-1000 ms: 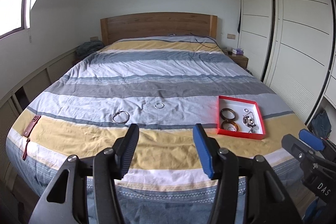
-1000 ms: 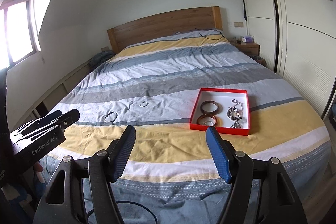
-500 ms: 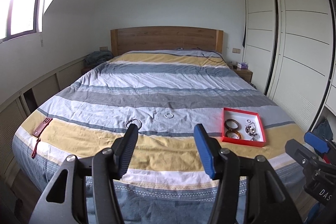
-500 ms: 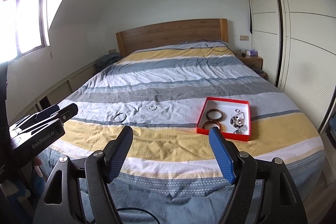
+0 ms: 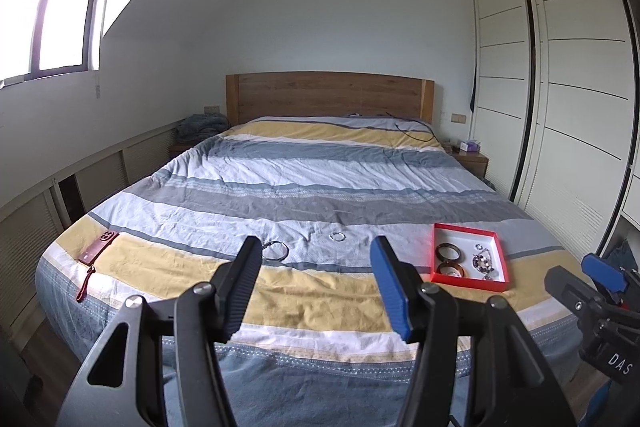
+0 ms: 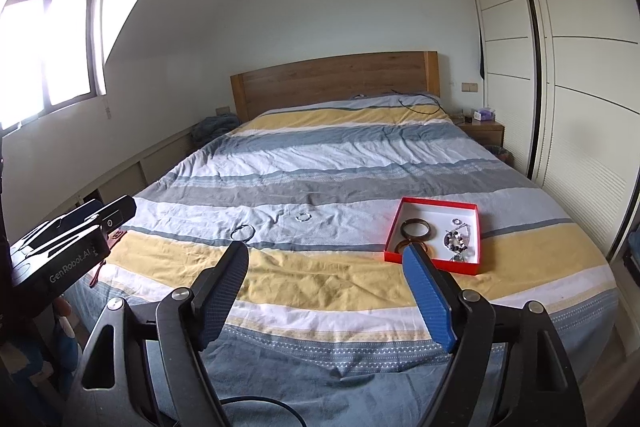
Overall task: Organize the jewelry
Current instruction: 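Pull both open tools back from the red box, then move the left tool to the large silver hoop while the right tool approaches the twisted silver ring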
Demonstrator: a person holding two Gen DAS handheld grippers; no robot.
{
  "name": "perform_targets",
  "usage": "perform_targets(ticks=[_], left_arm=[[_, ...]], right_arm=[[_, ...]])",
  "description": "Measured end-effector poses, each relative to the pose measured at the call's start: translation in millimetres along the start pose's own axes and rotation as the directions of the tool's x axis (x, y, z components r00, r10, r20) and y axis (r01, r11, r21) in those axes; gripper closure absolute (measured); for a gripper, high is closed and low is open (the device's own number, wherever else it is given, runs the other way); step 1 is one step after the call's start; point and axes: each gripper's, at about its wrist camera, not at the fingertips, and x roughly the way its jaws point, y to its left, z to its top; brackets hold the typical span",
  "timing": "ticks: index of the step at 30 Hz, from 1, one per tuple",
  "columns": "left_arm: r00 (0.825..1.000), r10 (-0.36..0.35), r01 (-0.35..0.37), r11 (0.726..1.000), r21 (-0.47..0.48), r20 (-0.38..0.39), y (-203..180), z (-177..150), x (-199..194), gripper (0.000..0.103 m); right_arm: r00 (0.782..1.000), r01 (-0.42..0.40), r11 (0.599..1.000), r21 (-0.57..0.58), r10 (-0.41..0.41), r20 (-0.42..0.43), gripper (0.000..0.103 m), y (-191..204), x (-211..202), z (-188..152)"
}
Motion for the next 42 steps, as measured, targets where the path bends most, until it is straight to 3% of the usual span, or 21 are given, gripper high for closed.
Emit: perform_targets(ticks=[18, 28, 32, 37, 42], left_arm=[[1.000, -0.003, 0.003, 1.000, -0.006, 0.006, 2.8, -3.5, -0.5, 0.048], [0.996, -0.016, 0.011, 0.998, -0.059, -0.089, 23.2, -24.0, 48.6, 0.047], [0.978, -0.039, 0.023, 0.997, -0.078, -0.204, 30.9, -42.2, 87.6, 0.047], [0.957, -0.026, 0.011, 0.999, -0.053, -0.290, 34.5, -68.6, 129.5, 0.047], [0.924, 0.007, -0.040, 0.996, -0.079, -0.381, 59.3, -87.5, 171.0, 0.047]], right_arm=[[0.999, 0.034, 0.999, -0.009, -0.034, 0.014, 0.019, 5.0, -7.0, -0.5], [0.998, 0.051, 0.999, 0.009, -0.050, -0.044, 0.018, -3.1, 17.0, -7.2], [0.994, 0.048, 0.999, -0.017, -0.049, -0.094, 0.018, 0.2, 38.6, -11.1], [0.988, 0.059, 0.998, -0.006, -0.060, -0.146, 0.018, -1.7, 69.8, -16.7], [0.978, 0.059, 0.998, -0.021, -0.062, -0.201, 0.018, 1.5, 107.6, -16.1]])
